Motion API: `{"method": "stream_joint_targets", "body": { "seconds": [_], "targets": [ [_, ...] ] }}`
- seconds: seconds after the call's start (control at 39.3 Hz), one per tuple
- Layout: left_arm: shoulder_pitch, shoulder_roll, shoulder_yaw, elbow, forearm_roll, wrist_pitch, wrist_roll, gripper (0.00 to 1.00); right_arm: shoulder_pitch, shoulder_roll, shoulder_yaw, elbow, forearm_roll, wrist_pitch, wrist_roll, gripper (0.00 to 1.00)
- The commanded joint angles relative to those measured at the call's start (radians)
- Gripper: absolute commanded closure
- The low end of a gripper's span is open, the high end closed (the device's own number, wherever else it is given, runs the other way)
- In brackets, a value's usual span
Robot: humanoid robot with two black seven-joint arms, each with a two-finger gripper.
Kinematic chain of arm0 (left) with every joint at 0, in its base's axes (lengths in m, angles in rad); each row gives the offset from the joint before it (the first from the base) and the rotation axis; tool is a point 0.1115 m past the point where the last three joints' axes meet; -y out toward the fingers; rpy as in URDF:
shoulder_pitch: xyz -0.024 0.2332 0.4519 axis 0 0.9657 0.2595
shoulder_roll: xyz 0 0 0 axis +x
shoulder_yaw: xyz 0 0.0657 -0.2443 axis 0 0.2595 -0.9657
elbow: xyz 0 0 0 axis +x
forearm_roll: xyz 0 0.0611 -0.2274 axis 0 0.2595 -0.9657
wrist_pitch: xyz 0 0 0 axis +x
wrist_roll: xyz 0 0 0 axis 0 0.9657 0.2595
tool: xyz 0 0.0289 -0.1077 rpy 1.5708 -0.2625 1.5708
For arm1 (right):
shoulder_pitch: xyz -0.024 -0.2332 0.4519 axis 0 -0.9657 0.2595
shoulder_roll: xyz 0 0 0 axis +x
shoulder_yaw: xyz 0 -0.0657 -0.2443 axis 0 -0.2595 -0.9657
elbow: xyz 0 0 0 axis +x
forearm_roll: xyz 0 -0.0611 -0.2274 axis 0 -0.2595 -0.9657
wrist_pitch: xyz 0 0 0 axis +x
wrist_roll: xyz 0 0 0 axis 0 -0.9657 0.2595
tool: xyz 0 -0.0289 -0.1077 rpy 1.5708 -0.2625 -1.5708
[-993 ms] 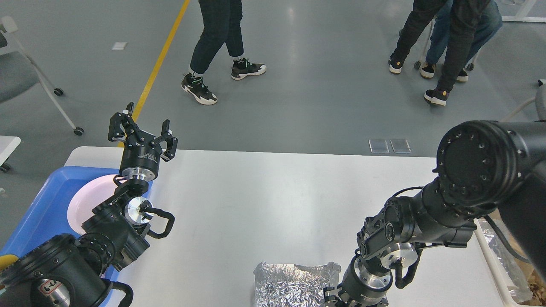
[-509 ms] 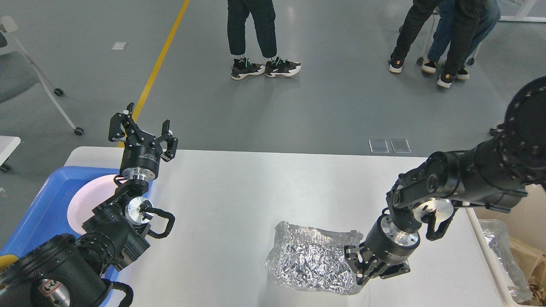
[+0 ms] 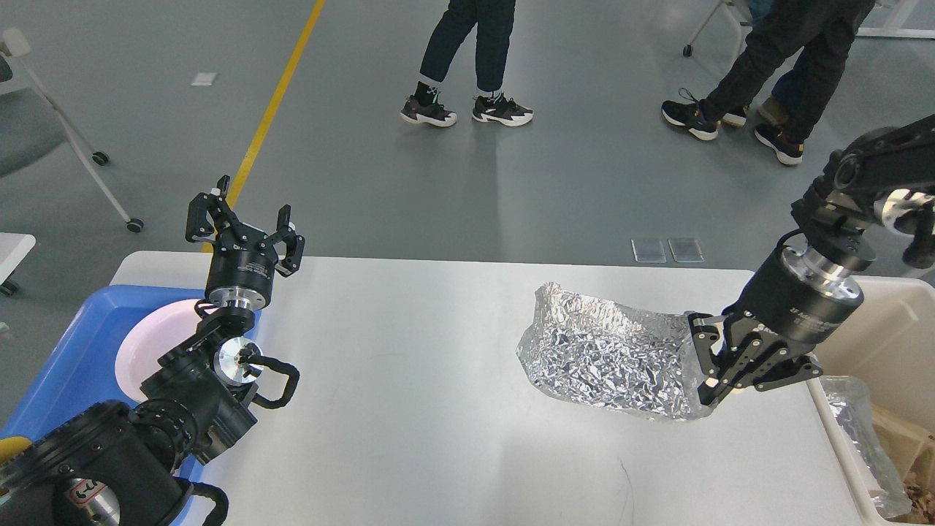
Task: Tidy desktop
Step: 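Lift the crumpled foil and carry it over the white bin, then release the crumpled foil into the white bin with the right gripper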
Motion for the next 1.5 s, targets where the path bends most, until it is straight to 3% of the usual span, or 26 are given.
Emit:
{"method": "stream_joint_targets", "body": {
  "seconds": [0.0,0.28,0.59,0.87,1.02,1.22,1.48],
  "targets": [
    [0.000,0.001,0.000,0.000,-0.001,0.000,0.000,0.03,0.064,-0.044,-0.010,-0.008,-0.045,0.008,0.000,1.00],
    [0.000,0.000,0.000,0.000,-0.001,0.000,0.000,0.03,0.065,-0.071,-0.103,-0.173,-0.082,0.008,0.000,1.00],
    [0.000,0.000,0.000,0.000,0.001,0.000,0.000,0.03,0.053,-0.179,-0.152,-0.328,-0.226,0.008,-0.002,1.00],
    [0.000,0.000,0.000,0.000,0.001,0.000,0.000,0.03,-0.071,-0.247,-0.197,-0.500,-0.328,0.008,-0.003,1.00],
    [0.000,0.000,0.000,0.000,-0.001,0.000,0.000,0.03,-0.275,-0.255,-0.183,-0.656,-0.319,0.008,-0.003,1.00],
    [0.000,0.000,0.000,0.000,0.001,0.000,0.000,0.03,-0.536,-0.255,-0.117,-0.851,-0.317,-0.148,-0.003,1.00],
    [0.000,0.000,0.000,0.000,0.001,0.000,0.000,0.03,-0.853,-0.253,0.051,-1.160,-0.329,-0.219,-0.006,1.00]
  ]
}}
